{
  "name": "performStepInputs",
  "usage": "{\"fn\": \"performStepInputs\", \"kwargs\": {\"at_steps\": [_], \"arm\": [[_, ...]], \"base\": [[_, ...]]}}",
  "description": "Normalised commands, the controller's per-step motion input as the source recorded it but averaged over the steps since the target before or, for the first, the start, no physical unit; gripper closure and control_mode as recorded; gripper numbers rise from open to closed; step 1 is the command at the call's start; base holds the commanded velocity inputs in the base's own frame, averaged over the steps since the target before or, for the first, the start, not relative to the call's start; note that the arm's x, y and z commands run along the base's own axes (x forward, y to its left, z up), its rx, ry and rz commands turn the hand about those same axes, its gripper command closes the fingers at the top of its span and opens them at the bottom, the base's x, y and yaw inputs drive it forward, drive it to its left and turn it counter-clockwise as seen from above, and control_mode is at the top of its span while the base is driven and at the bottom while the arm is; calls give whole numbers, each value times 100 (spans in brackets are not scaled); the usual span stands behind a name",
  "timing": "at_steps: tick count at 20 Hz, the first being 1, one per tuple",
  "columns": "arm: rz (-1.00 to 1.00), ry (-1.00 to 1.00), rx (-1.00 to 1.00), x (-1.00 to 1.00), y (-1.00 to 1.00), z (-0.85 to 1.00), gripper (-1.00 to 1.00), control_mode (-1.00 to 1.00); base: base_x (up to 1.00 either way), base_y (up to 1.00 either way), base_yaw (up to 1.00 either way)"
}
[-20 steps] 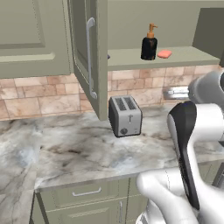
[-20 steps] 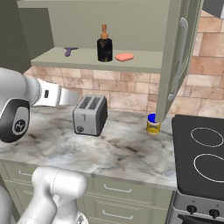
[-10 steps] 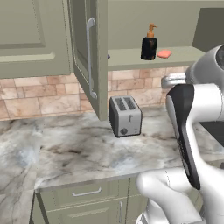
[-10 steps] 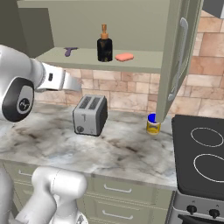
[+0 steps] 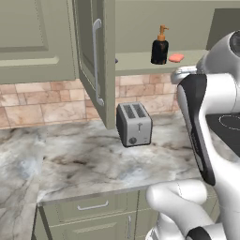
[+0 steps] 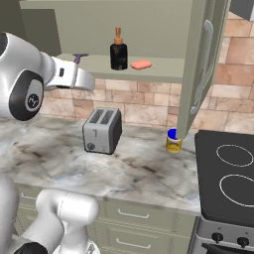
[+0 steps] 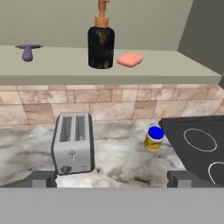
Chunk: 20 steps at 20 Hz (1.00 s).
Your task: Pick the bar soap and soap dispenser from the cabinet and place them on the counter.
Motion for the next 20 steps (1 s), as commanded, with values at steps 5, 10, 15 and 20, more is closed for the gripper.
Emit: {"fn": "performStepInputs", "kwargs": {"at_steps": [5,10,15,20], "arm": [[2,-5,1,39,0,-4,-100,-100],[0,-4,0,35,0,0,-100,-100],[0,0,0,33,0,0,-100,-100],[0,0,0,32,0,1,-100,-100]], "base": [[0,0,0],[0,0,0],[0,0,0],[0,0,0]]}}
